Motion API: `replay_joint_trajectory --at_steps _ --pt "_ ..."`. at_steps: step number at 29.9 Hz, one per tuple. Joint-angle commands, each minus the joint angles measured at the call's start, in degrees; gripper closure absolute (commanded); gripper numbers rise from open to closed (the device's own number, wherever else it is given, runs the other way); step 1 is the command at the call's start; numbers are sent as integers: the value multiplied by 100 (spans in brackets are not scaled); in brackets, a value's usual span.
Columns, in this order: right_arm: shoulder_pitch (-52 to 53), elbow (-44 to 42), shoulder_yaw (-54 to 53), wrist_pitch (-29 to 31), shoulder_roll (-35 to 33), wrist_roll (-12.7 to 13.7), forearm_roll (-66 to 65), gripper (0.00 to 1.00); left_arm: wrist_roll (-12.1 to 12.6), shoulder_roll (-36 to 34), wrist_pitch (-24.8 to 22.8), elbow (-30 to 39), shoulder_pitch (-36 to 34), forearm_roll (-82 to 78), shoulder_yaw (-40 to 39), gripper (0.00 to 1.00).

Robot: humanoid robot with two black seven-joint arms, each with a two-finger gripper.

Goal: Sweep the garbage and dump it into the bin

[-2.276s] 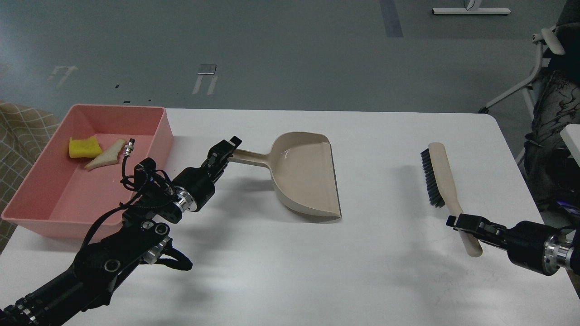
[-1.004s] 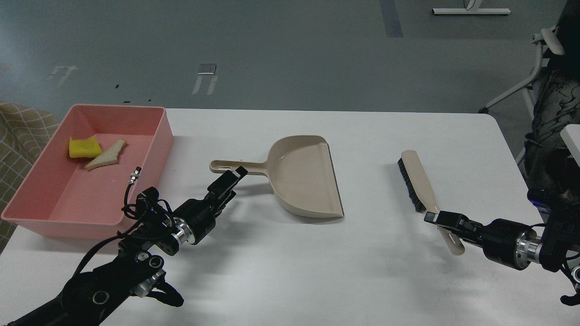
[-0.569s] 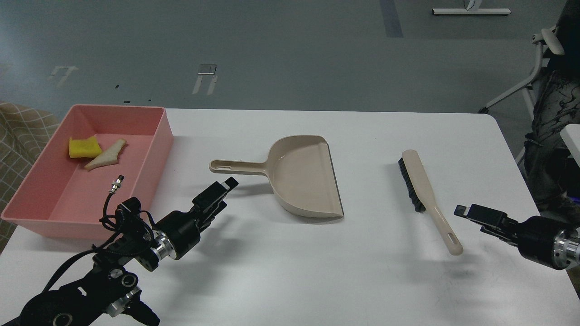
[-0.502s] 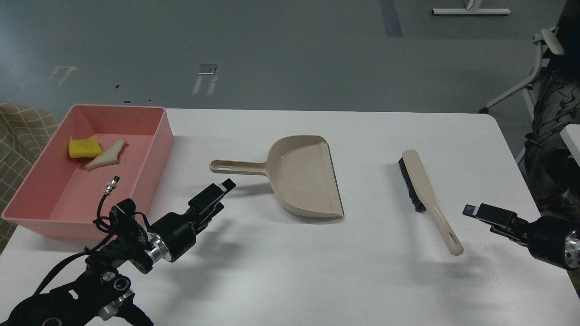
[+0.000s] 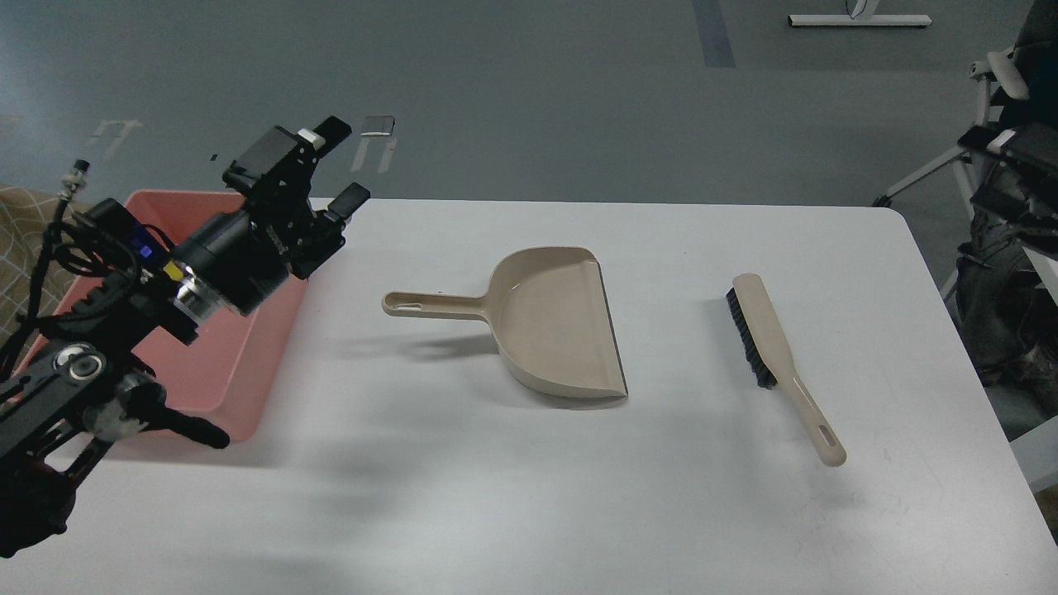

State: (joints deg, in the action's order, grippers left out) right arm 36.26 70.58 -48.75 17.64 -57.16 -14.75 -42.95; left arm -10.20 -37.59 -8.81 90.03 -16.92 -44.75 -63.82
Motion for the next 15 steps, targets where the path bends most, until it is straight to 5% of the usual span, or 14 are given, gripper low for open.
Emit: replay_joint_trajectory --at_steps 1,10,15 --pt "494 -1016 -608 29 1071 16 50 1 36 417 -42 -921 -749 54 -34 2" --pt "1480 -3040 -1487 -6 3288 -46 112 1 -26 2009 -402 -3982 -2640 63 54 2" --pt "1428 -3331 -1778 -6 4299 -598 103 1 -175 2493 -1357 -5274 -3071 230 71 2"
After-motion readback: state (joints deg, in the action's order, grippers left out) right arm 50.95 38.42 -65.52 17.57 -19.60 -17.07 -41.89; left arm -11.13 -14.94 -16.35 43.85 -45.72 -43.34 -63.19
